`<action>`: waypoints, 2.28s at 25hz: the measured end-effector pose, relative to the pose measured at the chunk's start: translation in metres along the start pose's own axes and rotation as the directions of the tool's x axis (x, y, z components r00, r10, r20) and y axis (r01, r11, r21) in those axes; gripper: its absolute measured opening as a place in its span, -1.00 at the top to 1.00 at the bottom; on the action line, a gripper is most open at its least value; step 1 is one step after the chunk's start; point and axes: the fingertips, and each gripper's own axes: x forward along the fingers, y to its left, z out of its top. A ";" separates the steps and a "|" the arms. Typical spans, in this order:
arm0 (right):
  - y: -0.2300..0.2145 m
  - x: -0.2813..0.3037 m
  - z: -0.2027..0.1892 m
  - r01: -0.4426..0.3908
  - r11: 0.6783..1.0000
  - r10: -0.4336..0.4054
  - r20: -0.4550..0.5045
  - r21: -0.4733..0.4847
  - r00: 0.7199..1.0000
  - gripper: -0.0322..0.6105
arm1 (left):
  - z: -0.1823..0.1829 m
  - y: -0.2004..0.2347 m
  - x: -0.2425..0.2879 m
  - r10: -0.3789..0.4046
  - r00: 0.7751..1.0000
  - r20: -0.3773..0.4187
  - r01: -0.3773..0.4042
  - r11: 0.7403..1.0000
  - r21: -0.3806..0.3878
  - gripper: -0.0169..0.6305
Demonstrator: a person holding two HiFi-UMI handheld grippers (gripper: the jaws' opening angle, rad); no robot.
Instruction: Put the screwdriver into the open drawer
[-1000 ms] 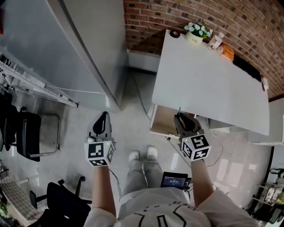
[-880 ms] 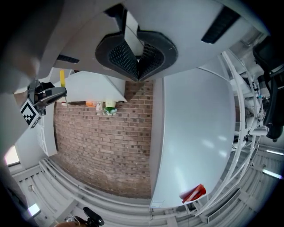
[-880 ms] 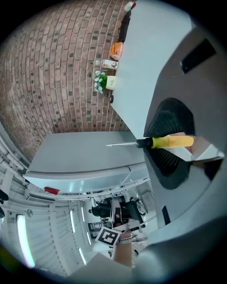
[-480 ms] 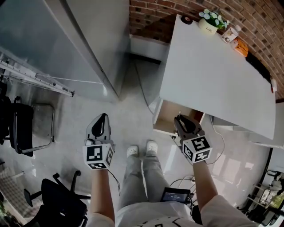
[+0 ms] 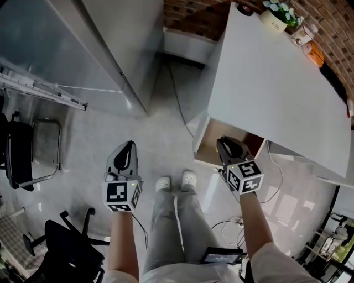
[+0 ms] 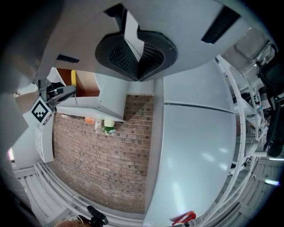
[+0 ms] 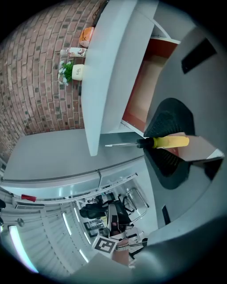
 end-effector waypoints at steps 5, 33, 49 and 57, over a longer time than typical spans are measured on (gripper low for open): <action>-0.004 0.029 -0.029 -0.013 1.000 0.011 -0.085 -0.014 0.996 0.65 | -0.029 0.009 0.011 0.011 0.999 -0.044 -0.012 1.000 -0.020 0.91; -0.026 0.106 -0.110 -0.011 1.000 0.013 -0.489 0.008 0.872 0.50 | -0.057 0.022 0.003 0.067 0.993 -0.099 -0.073 0.996 -0.058 0.91; 0.018 0.017 -0.041 -0.063 0.998 0.066 -0.382 0.022 0.922 0.51 | 0.008 -0.004 -0.026 0.030 0.996 -0.083 -0.032 0.999 -0.026 0.91; 0.032 -0.030 0.009 -0.065 0.998 0.067 -0.279 0.017 0.958 0.83 | 0.050 -0.015 -0.041 0.009 0.999 -0.043 -0.011 0.999 -0.046 0.91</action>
